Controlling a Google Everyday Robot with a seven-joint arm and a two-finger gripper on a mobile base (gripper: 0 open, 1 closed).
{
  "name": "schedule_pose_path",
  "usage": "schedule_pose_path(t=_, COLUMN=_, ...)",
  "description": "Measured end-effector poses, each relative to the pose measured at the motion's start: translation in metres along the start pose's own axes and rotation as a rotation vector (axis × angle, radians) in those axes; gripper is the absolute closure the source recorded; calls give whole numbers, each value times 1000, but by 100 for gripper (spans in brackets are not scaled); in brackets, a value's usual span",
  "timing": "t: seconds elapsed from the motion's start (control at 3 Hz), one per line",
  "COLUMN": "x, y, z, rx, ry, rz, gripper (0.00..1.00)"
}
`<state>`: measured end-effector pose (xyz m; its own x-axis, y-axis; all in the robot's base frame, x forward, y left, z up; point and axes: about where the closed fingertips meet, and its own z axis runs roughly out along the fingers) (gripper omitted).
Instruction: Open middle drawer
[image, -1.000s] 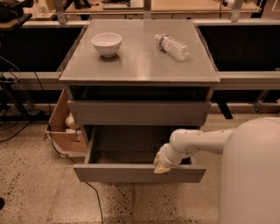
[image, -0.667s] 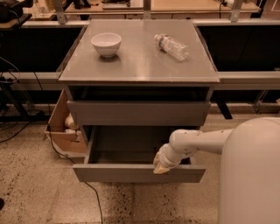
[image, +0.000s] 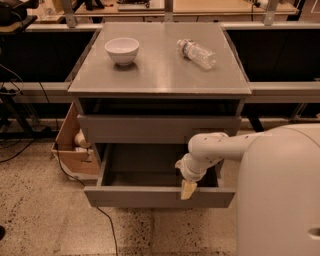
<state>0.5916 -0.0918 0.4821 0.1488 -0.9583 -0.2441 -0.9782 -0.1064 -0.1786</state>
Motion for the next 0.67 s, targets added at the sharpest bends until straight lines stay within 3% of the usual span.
schedule_pose_path(t=0.33, x=-4, y=-18, z=-23, rx=-11, ry=25, rz=-33, gripper=100)
schedule_pose_path(t=0.67, x=-3, y=-37, z=-29, rx=-8, ry=-4, rz=-28, gripper=100)
